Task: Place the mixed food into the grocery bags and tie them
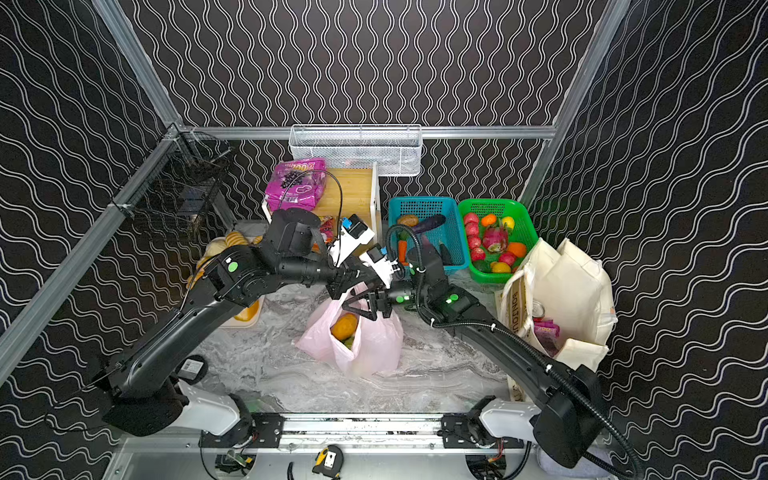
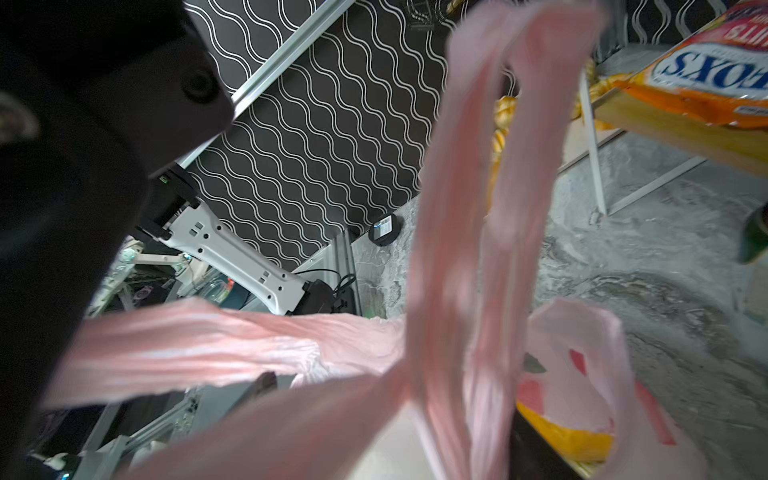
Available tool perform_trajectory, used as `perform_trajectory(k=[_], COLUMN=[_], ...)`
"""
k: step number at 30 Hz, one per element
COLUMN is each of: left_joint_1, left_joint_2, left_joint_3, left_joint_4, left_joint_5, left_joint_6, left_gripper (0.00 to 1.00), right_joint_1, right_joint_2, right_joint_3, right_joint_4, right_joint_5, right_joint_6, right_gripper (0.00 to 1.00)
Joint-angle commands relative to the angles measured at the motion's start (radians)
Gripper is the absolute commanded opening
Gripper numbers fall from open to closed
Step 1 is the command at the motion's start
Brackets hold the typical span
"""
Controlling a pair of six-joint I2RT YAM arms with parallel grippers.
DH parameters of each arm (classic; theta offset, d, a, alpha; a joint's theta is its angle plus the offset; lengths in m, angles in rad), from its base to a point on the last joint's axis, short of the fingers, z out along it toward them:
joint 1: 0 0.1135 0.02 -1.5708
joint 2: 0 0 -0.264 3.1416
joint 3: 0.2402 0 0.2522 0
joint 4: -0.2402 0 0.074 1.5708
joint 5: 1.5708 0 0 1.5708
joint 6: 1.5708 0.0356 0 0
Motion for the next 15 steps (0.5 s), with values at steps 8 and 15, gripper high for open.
perform_trajectory(k=[8, 15], left_joint_1=[0.000, 0.000], left_joint_2=[0.066, 0.070], left_joint_3=[0.043, 0.023], left_joint_4=[0.032, 0.081], left_joint_5=[0.079, 0.044], left_joint_6=[-0.018, -0.057], left_gripper=[0.00, 0.00], right_joint_1=[0.004, 0.004], right_joint_2=[-0.008, -0.060], right_joint_3=[-0.024, -0.140], right_joint_4=[0.124, 0.295], right_joint_5=[0.070, 0.079], right_joint_6=[0.031, 0.087], right_gripper=[0.80, 0.84])
